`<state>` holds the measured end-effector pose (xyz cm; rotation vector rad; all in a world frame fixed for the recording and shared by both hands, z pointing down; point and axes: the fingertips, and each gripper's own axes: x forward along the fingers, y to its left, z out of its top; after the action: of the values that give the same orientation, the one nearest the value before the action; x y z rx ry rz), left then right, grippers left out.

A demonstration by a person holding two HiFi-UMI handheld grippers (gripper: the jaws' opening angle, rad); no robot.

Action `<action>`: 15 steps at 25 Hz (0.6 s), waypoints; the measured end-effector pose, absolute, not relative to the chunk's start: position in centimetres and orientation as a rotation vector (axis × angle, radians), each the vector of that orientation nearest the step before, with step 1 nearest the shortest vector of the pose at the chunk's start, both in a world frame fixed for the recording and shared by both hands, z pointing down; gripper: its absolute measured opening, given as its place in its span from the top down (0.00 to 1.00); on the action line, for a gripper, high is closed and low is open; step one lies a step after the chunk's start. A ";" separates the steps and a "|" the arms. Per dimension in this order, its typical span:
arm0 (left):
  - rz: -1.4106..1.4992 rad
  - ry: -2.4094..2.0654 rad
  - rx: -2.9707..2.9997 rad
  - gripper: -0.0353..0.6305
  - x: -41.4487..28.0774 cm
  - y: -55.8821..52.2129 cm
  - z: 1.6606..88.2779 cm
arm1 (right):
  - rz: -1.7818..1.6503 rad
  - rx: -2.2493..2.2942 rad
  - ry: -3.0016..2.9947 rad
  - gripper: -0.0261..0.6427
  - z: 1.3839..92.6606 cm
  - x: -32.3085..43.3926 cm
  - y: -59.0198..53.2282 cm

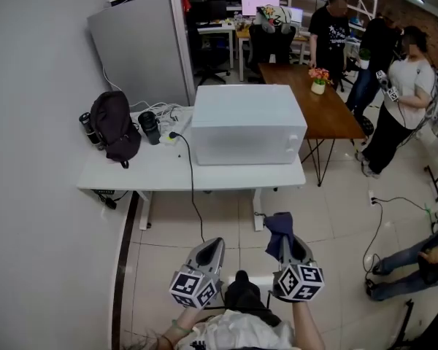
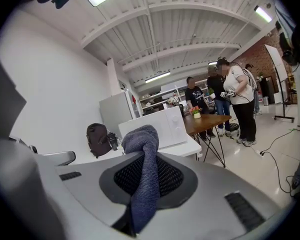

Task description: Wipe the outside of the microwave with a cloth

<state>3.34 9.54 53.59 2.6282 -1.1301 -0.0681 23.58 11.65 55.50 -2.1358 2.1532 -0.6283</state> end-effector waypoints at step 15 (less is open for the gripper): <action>-0.140 -1.070 2.627 0.97 0.2 25.1 51.3 | -0.693 -2.101 2.189 0.86 52.9 14.9 28.3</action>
<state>0.24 25.08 51.33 2.6266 -1.0698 -0.1402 14.92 28.33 52.94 -2.1012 2.1894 -0.6934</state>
